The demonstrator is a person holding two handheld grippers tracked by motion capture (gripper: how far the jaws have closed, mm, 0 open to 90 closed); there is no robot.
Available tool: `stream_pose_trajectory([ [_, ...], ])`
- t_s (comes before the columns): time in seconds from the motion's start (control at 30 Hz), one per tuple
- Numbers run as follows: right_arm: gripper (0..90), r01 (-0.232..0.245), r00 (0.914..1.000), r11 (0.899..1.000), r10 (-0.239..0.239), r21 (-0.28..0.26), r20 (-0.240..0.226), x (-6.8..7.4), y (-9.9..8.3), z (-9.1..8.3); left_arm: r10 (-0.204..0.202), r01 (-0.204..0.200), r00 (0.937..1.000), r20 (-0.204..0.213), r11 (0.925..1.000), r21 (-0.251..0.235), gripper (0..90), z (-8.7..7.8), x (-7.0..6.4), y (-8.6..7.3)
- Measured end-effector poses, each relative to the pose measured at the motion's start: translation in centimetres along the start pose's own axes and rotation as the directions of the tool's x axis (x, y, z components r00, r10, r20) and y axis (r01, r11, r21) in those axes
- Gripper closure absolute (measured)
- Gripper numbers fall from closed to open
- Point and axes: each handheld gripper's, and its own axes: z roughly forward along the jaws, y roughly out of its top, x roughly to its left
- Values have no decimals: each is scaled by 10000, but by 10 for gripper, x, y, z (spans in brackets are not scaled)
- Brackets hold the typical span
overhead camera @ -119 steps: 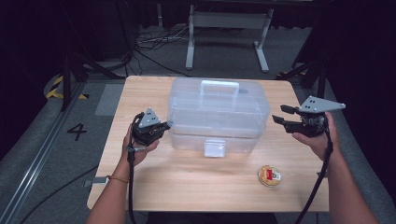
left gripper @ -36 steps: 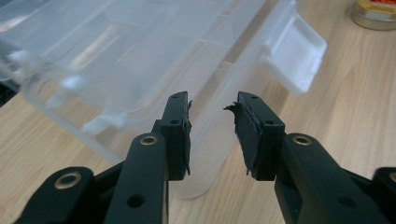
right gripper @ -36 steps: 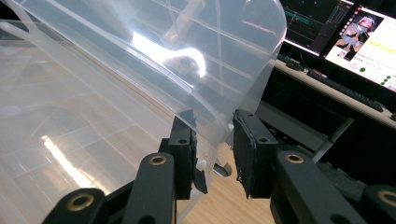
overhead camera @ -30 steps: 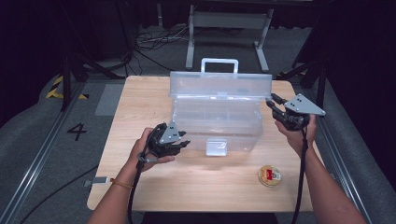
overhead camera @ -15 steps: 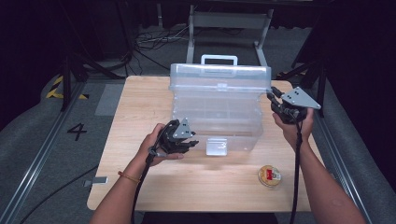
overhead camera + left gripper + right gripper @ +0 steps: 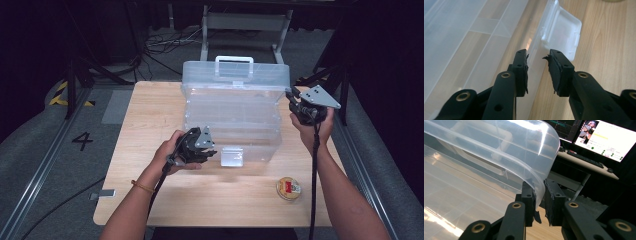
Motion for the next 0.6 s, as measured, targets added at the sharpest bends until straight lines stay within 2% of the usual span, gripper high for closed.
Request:
stream_pose_trajectory([
  [0.1, 788, -89, 10000, 10000, 89, -14, -14, -1, 1, 2, 128, -127, 9998, -121, 9999, 111, 633, -1, 0, 3],
  [0.17, 788, -153, 9999, 9999, 153, 0, -76, -2, 2, 3, -62, 68, 9997, -241, 9996, 264, 607, -2, 2, 4],
  [0.2, 788, -130, 9999, 9999, 130, 11, -80, -3, 3, 4, -108, 111, 9999, -109, 9994, 320, 608, -1, 4, 4],
  [0.23, 789, -83, 9999, 10000, 83, 6, -88, -3, 3, 4, -84, 83, 10000, 28, 9989, 458, 601, 1, 5, 4],
  [0.3, 790, -17, 9999, 10000, 17, -8, -107, -4, 3, 5, 137, -133, 9999, -32, 9941, 1077, 579, 5, 5, 5],
  [0.33, 790, -24, 9999, 10000, 24, 0, -103, -4, 3, 5, 151, -163, 9998, 102, 9919, 1261, 571, 7, 6, 4],
  [0.4, 791, -32, 9999, 10000, 32, 28, -115, -4, 4, 5, 82, -94, 9999, 92, 9899, 1413, 561, 11, 7, 4],
  [0.5, 791, -134, 9998, 9999, 134, 11, -116, -6, 6, 8, -63, 12, 9995, 312, 9869, 1615, 564, 19, 12, 1],
  [0.6, 794, -200, 9998, 9998, 200, 21, -51, -7, 8, 11, -121, 74, 9996, 261, 9851, 1716, 611, 24, 15, -2],
])
